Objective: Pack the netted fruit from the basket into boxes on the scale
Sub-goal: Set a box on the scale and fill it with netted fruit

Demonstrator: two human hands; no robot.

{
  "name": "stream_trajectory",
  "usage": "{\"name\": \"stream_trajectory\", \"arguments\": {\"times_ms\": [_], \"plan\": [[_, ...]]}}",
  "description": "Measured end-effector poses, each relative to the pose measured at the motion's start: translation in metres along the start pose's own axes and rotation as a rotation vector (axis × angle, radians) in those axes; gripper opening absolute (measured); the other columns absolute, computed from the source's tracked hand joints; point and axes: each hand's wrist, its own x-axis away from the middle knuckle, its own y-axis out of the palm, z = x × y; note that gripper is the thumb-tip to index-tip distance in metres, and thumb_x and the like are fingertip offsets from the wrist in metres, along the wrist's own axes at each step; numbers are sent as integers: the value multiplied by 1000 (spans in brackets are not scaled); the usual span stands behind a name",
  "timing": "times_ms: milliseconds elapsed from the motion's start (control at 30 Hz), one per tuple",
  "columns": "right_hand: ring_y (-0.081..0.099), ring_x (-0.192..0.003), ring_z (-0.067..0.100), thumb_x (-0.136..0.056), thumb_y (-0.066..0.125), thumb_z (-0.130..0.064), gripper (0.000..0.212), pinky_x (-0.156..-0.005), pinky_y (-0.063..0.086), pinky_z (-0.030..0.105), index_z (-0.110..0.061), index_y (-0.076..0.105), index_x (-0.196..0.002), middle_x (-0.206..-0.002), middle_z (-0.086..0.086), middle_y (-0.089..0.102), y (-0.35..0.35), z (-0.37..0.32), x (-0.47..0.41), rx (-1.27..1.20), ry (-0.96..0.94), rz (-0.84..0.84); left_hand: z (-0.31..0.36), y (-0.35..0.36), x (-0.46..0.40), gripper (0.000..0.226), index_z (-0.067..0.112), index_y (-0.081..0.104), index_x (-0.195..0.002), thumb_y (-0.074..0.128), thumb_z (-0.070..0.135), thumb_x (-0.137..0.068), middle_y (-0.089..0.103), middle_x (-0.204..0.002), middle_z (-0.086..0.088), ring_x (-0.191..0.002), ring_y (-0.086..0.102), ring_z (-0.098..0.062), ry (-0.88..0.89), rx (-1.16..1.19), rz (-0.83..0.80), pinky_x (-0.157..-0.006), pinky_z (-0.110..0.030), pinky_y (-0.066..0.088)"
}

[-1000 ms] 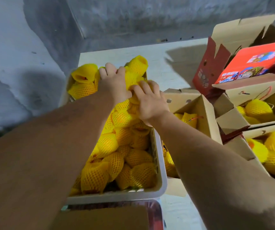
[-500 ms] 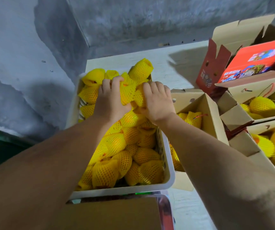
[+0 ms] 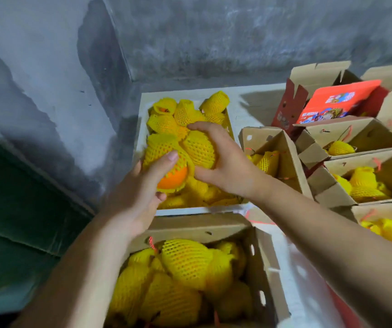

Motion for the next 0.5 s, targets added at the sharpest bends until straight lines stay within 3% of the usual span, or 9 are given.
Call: {"name": "stream_trajectory", "arguments": {"times_ms": [67, 167, 200, 300, 333, 400, 433, 500], "plan": [[49, -132, 22, -78, 74, -17, 73, -114, 39, 36, -13, 47, -145, -139, 7, 52, 2, -53, 22, -78, 13, -45, -4, -13, 42, 47, 43, 72, -121, 84, 51, -77, 74, -125, 9, -103, 74, -4, 37, 102, 30, -84, -37, 62], [56, -97, 7, -86, 57, -11, 58, -81, 47, 21, -19, 51, -143, -114, -4, 59, 11, -114, 65, -396, 132, -70, -15, -33, 105, 78, 23, 55, -149, 80, 50, -80, 67, -142, -4, -127, 67, -24, -51, 418, -120, -96, -49, 60], [56, -90, 6, -90, 55, -10, 52, -74, 47, 20, -20, 53, -140, -108, -7, 61, 20, -130, 82, -464, 154, -22, -17, -42, 125, 78, 23, 51, -153, 79, 48, -84, 64, -146, -5, -131, 64, -26, -65, 469, -168, -96, -48, 59], [65, -97, -3, -93, 68, -16, 44, -78, 53, 18, -25, 56, -134, -108, -24, 68, 60, -163, 135, -552, 246, 195, -29, -78, 169, 83, 22, 53, -151, 85, 49, -80, 66, -142, -9, -123, 69, -25, -88, 419, -166, -84, -38, 61], [67, -101, -3, -89, 75, -23, 49, -80, 56, 20, -27, 56, -134, -112, -24, 70, 74, -169, 151, -596, 297, 273, -33, -94, 181, 81, 19, 55, -149, 85, 49, -80, 68, -138, -13, -114, 73, -27, -106, 388, -135, -79, -36, 62], [70, -112, 13, -76, 85, -41, 66, -89, 61, 42, -33, 57, -136, -122, -10, 72, 99, -178, 179, -745, 474, 409, -40, -124, 200, 69, 16, 59, -144, 78, 48, -86, 69, -133, -22, -101, 76, -35, -160, 352, -81, -72, -36, 63], [71, -114, 21, -70, 88, -47, 74, -95, 59, 52, -35, 57, -136, -124, -2, 72, 106, -183, 191, -805, 560, 458, -42, -136, 208, 65, 16, 60, -142, 76, 47, -87, 69, -131, -23, -99, 77, -37, -173, 355, -59, -71, -35, 63], [71, -113, 26, -64, 90, -52, 79, -100, 56, 58, -34, 59, -135, -123, 3, 72, 115, -192, 212, -819, 637, 491, -44, -149, 221, 63, 17, 59, -143, 74, 45, -88, 69, -132, -22, -100, 77, -36, -172, 387, -35, -74, -38, 64]]}}
